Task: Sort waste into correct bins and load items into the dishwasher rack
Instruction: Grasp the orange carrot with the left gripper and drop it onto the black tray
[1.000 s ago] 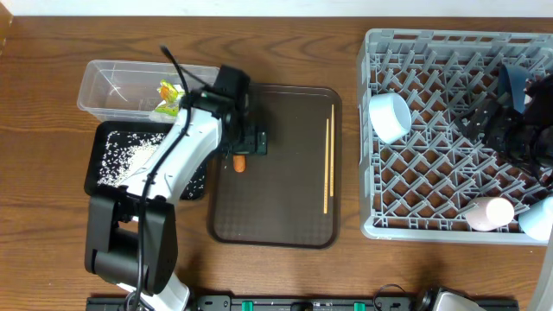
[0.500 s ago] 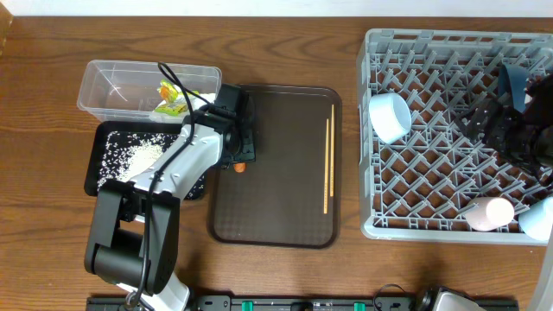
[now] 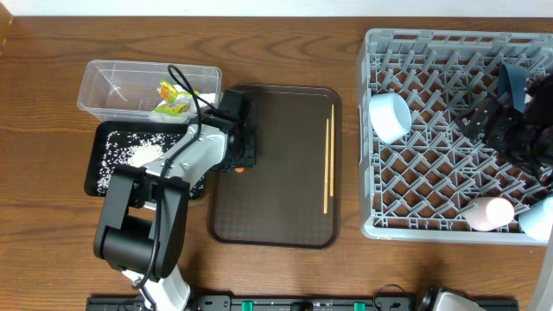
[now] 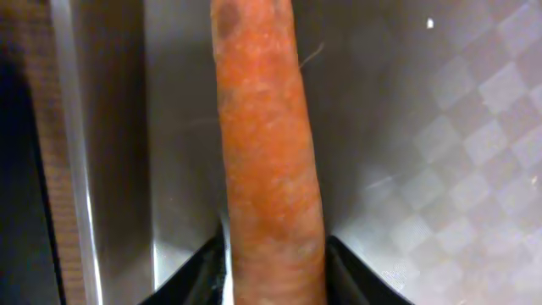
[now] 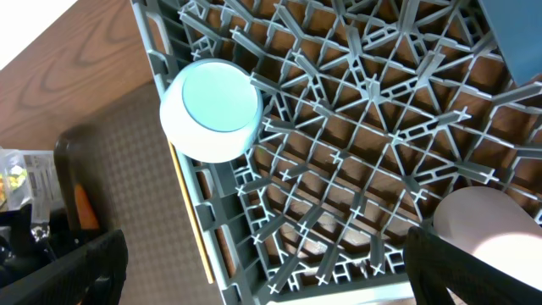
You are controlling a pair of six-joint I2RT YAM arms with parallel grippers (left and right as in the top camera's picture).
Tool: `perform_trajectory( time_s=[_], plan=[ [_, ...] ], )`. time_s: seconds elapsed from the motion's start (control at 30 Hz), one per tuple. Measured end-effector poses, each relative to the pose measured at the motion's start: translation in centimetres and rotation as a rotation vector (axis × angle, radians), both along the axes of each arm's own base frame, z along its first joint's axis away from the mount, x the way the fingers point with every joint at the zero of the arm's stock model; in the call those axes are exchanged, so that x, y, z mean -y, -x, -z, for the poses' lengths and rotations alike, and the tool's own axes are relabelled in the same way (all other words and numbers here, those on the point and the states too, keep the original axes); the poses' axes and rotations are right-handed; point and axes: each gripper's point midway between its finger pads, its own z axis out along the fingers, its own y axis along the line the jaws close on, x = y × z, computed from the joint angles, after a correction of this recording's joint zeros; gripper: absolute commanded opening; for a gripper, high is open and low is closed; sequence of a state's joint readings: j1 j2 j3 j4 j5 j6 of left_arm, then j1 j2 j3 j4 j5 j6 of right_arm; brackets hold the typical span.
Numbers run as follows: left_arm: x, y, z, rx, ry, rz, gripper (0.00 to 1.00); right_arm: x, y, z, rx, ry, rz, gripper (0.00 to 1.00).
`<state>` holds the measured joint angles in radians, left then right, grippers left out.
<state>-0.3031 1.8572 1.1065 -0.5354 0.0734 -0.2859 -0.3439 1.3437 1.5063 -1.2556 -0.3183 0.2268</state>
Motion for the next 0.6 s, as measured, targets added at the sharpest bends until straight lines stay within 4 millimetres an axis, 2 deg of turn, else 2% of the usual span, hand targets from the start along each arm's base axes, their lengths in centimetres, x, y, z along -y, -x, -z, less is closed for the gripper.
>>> perform_trajectory(
  time_s=[0.27, 0.33, 0.47, 0.6],
  plan=[
    [-0.6, 1.7, -0.6, -0.076, -0.025, 0.006, 0.28, 0.0, 0.0, 0.0, -0.001, -0.001, 0.0, 0.96],
    [-0.8, 2.1, -1.6, -0.081, -0.029, 0.004, 0.28, 0.0, 0.0, 0.0, -0.001, 0.0, 0.0, 0.96],
    [-1.8, 2.7, -5.3, -0.05, -0.02, -0.019, 0.27, 0.0, 0.0, 0.0, -0.002, -0.001, 0.0, 0.96],
    [-4.6, 3.7, -8.4, -0.027, -0.039, -0.09, 0.22, 0.0, 0.0, 0.0, -0.002, -0.001, 0.0, 0.96]
  ],
)
